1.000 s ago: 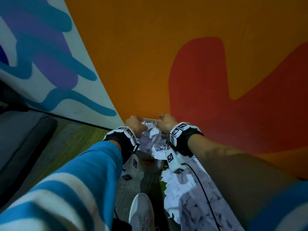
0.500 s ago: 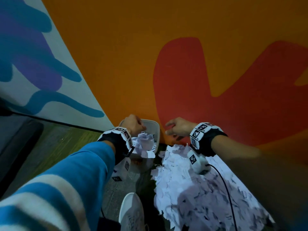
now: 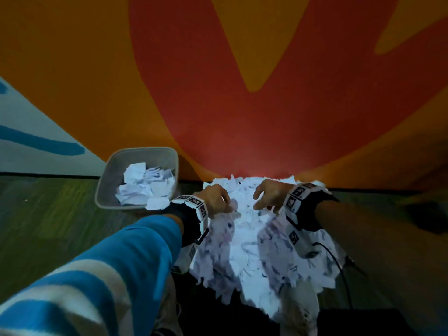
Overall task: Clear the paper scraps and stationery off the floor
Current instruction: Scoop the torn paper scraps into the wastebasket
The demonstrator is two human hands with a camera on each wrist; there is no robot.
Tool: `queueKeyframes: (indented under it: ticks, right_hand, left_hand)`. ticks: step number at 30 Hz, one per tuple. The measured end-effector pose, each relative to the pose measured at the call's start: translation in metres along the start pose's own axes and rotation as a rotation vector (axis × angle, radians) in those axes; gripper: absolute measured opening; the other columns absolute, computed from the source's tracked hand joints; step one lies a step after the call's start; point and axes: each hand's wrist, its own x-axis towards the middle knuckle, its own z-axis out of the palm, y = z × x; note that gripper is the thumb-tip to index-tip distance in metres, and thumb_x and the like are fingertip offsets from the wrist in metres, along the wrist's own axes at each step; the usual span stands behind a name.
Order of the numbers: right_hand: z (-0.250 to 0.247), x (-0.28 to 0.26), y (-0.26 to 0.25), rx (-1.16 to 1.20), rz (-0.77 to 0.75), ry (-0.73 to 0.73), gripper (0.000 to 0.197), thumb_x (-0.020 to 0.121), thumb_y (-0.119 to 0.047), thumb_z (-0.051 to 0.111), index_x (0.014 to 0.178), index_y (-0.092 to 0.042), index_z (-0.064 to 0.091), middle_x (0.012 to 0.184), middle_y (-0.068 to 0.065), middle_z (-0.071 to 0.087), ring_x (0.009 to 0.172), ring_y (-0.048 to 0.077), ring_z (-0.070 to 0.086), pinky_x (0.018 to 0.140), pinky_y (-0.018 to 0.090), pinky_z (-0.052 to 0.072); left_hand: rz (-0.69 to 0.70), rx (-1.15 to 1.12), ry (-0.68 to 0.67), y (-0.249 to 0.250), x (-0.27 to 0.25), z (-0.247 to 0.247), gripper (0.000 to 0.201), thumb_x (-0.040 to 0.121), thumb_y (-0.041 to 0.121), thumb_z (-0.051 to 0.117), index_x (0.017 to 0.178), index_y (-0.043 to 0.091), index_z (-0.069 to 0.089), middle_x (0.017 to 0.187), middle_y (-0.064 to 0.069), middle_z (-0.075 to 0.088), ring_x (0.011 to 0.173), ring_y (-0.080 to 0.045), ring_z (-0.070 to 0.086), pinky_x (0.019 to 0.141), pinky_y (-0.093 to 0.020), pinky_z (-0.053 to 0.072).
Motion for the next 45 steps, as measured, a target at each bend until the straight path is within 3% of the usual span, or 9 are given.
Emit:
queueKeyframes:
  ticks: [3, 6, 9, 13, 17, 24, 33, 40, 45]
  right_hand:
    - [0.035, 0.024, 0.036, -0.097, 0.026, 0.002, 0.060, 0.083, -0.026, 0.079, 0.135, -0.009, 0.053, 0.117, 0.004, 0.058, 0.078, 0.016, 0.056, 0.060, 0.022, 0.046]
    - [0.069, 0.053, 0.064, -0.188, -0.010, -0.007, 0.094, 0.075, -0.035, 0.084, 0.151, -0.014, 0.033, 0.152, 0.012, 0.039, 0.130, 0.030, 0.048, 0.105, 0.039, 0.042]
    - [0.098, 0.079, 0.084, -0.288, 0.014, -0.022, 0.122, 0.062, -0.054, 0.087, 0.156, -0.028, 0.014, 0.158, 0.015, 0.023, 0.144, 0.038, 0.025, 0.114, 0.054, 0.028]
    - [0.129, 0.096, 0.103, -0.449, 0.004, 0.013, 0.127, 0.055, -0.066, 0.082, 0.151, -0.043, 0.003, 0.159, 0.005, 0.006, 0.147, 0.039, 0.007, 0.109, 0.070, 0.022]
    - [0.146, 0.099, 0.107, -0.543, -0.045, 0.164, 0.113, 0.061, -0.056, 0.083, 0.150, -0.037, 0.016, 0.152, 0.012, 0.019, 0.140, 0.043, 0.019, 0.111, 0.058, 0.029]
    - [0.142, 0.103, 0.102, -0.409, -0.121, 0.182, 0.070, 0.079, -0.023, 0.079, 0.139, -0.021, 0.043, 0.135, 0.016, 0.037, 0.119, 0.036, 0.042, 0.094, 0.044, 0.045]
    - [0.066, 0.084, 0.074, -0.043, -0.068, 0.216, 0.024, 0.079, 0.001, 0.064, 0.093, -0.017, 0.065, 0.113, 0.010, 0.063, 0.105, 0.026, 0.063, 0.088, 0.035, 0.054]
    - [-0.008, 0.023, 0.015, -0.159, -0.147, 0.279, 0.022, 0.082, -0.009, 0.071, 0.103, -0.003, 0.071, 0.079, 0.005, 0.063, 0.070, 0.019, 0.056, 0.061, 0.026, 0.044]
    - [-0.037, -0.015, -0.032, -0.262, -0.182, 0.343, 0.014, 0.076, -0.013, 0.074, 0.084, -0.014, 0.063, 0.077, 0.006, 0.054, 0.072, 0.023, 0.055, 0.060, 0.023, 0.038]
  left_hand:
    - [-0.010, 0.024, -0.093, -0.011, 0.019, 0.039, 0.049, 0.084, 0.033, 0.078, 0.124, 0.011, 0.061, 0.111, 0.000, 0.056, 0.086, -0.022, 0.062, 0.064, -0.031, 0.054]
    - [0.032, 0.031, -0.164, -0.025, 0.036, 0.068, 0.065, 0.085, 0.033, 0.077, 0.140, 0.011, 0.050, 0.133, 0.005, 0.047, 0.125, -0.023, 0.050, 0.089, -0.030, 0.045]
    - [0.001, 0.015, -0.193, -0.041, 0.052, 0.097, 0.091, 0.081, 0.036, 0.081, 0.154, 0.016, 0.030, 0.157, -0.004, 0.034, 0.142, -0.028, 0.035, 0.111, -0.040, 0.038]
    - [-0.018, 0.224, -0.203, -0.050, 0.061, 0.130, 0.117, 0.073, 0.045, 0.084, 0.158, 0.028, 0.005, 0.162, -0.011, 0.007, 0.147, -0.039, 0.012, 0.112, -0.060, 0.031]
    - [-0.086, 0.334, -0.156, -0.052, 0.079, 0.161, 0.132, 0.061, 0.050, 0.089, 0.154, 0.039, -0.003, 0.162, -0.007, -0.007, 0.147, -0.041, -0.002, 0.105, -0.069, 0.032]
    - [0.080, 0.292, 0.093, -0.066, 0.091, 0.167, 0.060, 0.090, 0.019, 0.068, 0.143, 0.025, 0.040, 0.142, -0.012, 0.032, 0.126, -0.036, 0.038, 0.097, -0.054, 0.047]
    - [0.142, 0.129, 0.161, -0.038, 0.076, 0.083, 0.038, 0.089, 0.018, 0.067, 0.126, 0.012, 0.063, 0.119, -0.016, 0.063, 0.111, -0.035, 0.059, 0.093, -0.038, 0.049]
    - [0.213, 0.137, 0.260, -0.004, 0.030, 0.004, 0.033, 0.094, 0.031, 0.066, 0.116, 0.007, 0.063, 0.111, -0.016, 0.066, 0.105, -0.032, 0.060, 0.088, -0.037, 0.050]
    - [0.156, 0.170, 0.398, -0.001, -0.012, -0.051, 0.043, 0.088, 0.044, 0.070, 0.069, 0.015, 0.043, 0.072, -0.003, 0.050, 0.073, -0.027, 0.053, 0.059, -0.032, 0.037]
